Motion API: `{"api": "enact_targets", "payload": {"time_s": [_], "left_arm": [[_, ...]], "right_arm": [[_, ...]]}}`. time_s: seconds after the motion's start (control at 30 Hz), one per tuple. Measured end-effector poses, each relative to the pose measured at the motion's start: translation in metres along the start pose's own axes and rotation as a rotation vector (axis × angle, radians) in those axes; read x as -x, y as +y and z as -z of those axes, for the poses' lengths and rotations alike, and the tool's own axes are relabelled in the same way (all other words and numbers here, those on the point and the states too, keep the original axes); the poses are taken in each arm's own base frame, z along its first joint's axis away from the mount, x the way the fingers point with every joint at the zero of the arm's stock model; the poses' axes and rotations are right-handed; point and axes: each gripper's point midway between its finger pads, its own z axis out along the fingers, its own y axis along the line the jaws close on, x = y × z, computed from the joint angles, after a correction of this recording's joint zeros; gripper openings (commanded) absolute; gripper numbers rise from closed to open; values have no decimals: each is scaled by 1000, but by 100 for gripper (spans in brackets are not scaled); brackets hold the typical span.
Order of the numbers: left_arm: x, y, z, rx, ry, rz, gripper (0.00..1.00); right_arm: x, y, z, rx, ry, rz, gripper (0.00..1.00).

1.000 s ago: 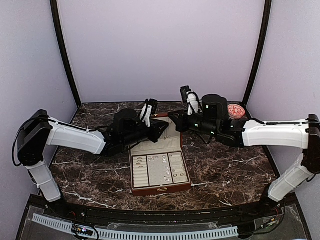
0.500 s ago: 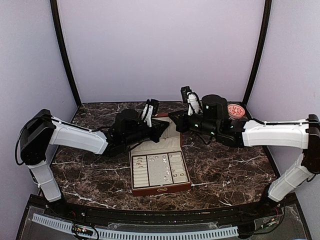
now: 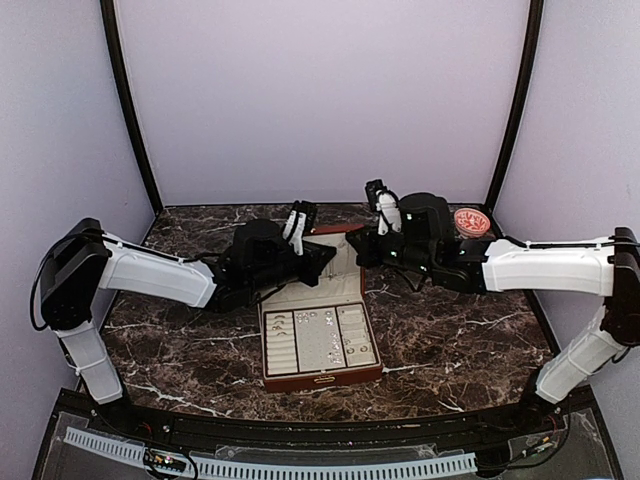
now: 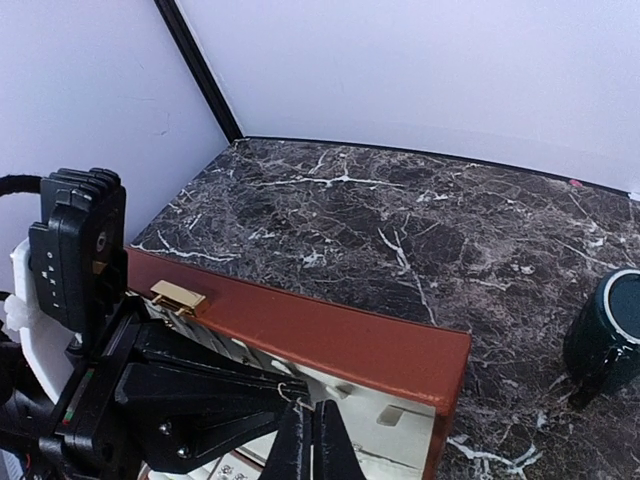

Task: Organize the mixed jewelry

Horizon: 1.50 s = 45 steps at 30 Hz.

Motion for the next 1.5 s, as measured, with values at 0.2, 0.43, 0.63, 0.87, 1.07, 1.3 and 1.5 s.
{"api": "enact_targets", "payload": {"time_s": [0.2,0.43,0.63,0.87,1.07,1.3,1.5], "left_arm": [[2,-1,-2,6,26,19,0],[3,-1,-4,14,46,48,0],[3,1,-4,29,44,74,0],[6,2,-3,35,34,105,0],[7,3,-3,40,26,122,0],[11,4,0,49,7,134,0],[12,6,1,54,-2,142,0]], "right_arm": [[-12,-6,-9,-32,38,5,0],[-11,-8,-15,-46,42,4,0],[-7,-11,-17,-62,30,-13,0],[-9,-18,-20,-77,35,-32,0],[-10,-21,-24,-84,39,-43,0],[-9,-21,-24,-86,37,-51,0],[-9,-22,-24,-85,38,-57,0]]}}
